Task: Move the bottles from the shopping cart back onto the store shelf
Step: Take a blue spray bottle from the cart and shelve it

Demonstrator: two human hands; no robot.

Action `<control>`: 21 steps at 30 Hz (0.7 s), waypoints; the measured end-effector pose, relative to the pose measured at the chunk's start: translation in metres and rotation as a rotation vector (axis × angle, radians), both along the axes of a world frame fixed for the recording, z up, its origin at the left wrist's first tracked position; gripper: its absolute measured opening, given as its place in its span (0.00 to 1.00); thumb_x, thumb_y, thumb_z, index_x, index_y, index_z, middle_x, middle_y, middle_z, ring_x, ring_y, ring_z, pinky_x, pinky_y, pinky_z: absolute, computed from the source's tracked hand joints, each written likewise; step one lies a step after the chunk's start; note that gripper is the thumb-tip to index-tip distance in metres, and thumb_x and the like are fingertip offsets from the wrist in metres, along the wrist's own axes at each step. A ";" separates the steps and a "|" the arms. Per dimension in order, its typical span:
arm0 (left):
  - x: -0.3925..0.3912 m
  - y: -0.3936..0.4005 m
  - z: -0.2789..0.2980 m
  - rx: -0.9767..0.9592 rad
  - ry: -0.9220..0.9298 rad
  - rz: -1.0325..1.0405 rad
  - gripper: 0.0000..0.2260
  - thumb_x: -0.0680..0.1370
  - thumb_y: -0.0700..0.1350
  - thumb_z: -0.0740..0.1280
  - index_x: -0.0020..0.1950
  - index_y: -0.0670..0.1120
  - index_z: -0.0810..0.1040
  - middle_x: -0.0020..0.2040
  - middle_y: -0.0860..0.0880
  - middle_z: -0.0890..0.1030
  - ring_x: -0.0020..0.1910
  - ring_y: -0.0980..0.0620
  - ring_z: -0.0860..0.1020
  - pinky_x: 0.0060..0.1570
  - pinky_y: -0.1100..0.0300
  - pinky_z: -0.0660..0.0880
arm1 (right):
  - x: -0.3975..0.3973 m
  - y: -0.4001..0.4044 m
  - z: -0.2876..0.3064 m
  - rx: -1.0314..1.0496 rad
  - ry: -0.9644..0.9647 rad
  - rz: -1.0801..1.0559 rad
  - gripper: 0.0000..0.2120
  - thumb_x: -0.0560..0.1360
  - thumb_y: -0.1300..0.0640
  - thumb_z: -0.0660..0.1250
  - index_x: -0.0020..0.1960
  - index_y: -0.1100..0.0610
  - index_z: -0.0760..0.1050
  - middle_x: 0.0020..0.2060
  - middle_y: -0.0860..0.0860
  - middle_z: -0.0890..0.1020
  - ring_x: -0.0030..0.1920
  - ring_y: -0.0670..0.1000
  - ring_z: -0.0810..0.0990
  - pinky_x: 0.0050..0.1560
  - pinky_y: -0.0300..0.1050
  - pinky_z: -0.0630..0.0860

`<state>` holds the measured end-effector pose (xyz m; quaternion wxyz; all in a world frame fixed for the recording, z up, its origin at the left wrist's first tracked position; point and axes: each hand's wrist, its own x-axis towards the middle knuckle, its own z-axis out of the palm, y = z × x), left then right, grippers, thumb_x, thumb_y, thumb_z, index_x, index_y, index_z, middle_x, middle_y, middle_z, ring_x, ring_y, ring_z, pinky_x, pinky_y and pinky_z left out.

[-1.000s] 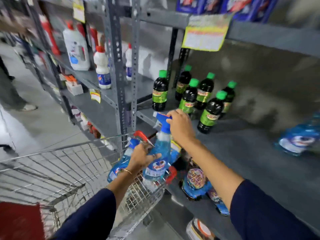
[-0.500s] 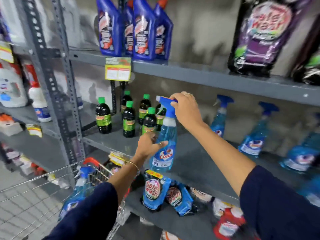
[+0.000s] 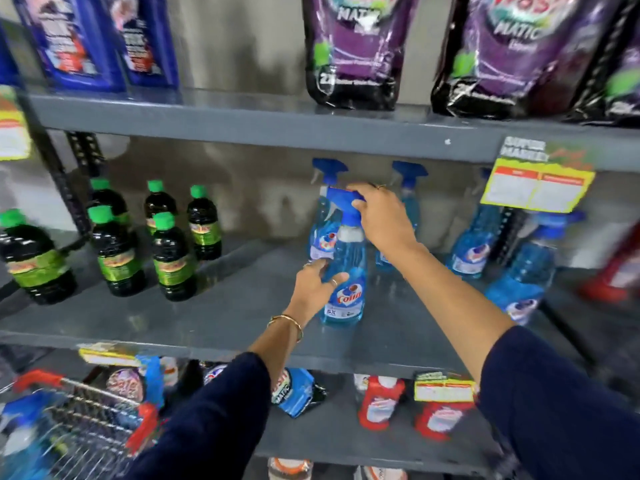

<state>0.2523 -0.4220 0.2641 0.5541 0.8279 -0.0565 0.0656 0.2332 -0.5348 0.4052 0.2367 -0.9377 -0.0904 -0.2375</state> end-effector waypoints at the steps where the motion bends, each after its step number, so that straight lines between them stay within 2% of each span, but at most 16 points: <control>1: 0.002 -0.012 0.003 -0.017 0.007 -0.019 0.17 0.71 0.44 0.72 0.56 0.40 0.76 0.55 0.42 0.82 0.54 0.45 0.80 0.59 0.51 0.75 | 0.003 -0.011 -0.001 -0.007 0.001 -0.028 0.18 0.78 0.66 0.58 0.66 0.55 0.71 0.60 0.60 0.78 0.60 0.59 0.74 0.55 0.45 0.68; 3: 0.012 -0.035 0.003 -0.028 0.014 -0.063 0.18 0.69 0.48 0.73 0.54 0.40 0.76 0.54 0.41 0.82 0.53 0.44 0.80 0.58 0.49 0.76 | 0.009 -0.033 -0.002 -0.023 0.006 -0.090 0.17 0.79 0.63 0.57 0.67 0.55 0.70 0.61 0.61 0.77 0.60 0.60 0.74 0.55 0.44 0.66; 6: 0.030 -0.067 -0.001 -0.006 0.013 -0.109 0.24 0.68 0.53 0.72 0.54 0.37 0.75 0.54 0.39 0.81 0.53 0.42 0.79 0.56 0.46 0.76 | 0.017 -0.062 -0.002 -0.012 0.017 -0.163 0.17 0.79 0.62 0.58 0.67 0.54 0.70 0.60 0.63 0.77 0.59 0.62 0.75 0.56 0.48 0.71; 10: 0.040 -0.098 0.001 -0.035 0.006 -0.147 0.19 0.70 0.46 0.72 0.56 0.38 0.75 0.55 0.40 0.82 0.53 0.43 0.80 0.56 0.49 0.76 | 0.025 -0.090 -0.002 -0.027 -0.007 -0.215 0.17 0.79 0.63 0.58 0.66 0.54 0.70 0.59 0.61 0.78 0.58 0.59 0.75 0.53 0.46 0.69; 15: 0.047 -0.107 0.001 -0.079 0.016 -0.198 0.18 0.72 0.45 0.71 0.58 0.39 0.74 0.56 0.41 0.81 0.51 0.49 0.79 0.52 0.58 0.75 | 0.029 -0.101 -0.004 0.001 -0.013 -0.186 0.19 0.78 0.64 0.58 0.68 0.55 0.68 0.61 0.60 0.77 0.60 0.58 0.75 0.58 0.45 0.69; 19: 0.039 -0.097 -0.015 -0.038 0.067 -0.231 0.20 0.72 0.40 0.70 0.63 0.42 0.71 0.59 0.40 0.79 0.57 0.45 0.78 0.59 0.51 0.76 | 0.027 -0.099 -0.003 0.011 -0.022 -0.187 0.20 0.79 0.64 0.56 0.69 0.53 0.67 0.60 0.62 0.76 0.59 0.59 0.74 0.56 0.44 0.69; 21: 0.030 -0.085 -0.030 0.021 0.122 -0.189 0.20 0.73 0.38 0.68 0.65 0.42 0.70 0.59 0.40 0.78 0.59 0.44 0.77 0.58 0.55 0.74 | 0.029 -0.102 -0.006 0.049 0.010 -0.155 0.19 0.80 0.62 0.54 0.70 0.52 0.67 0.61 0.60 0.76 0.59 0.57 0.73 0.54 0.39 0.67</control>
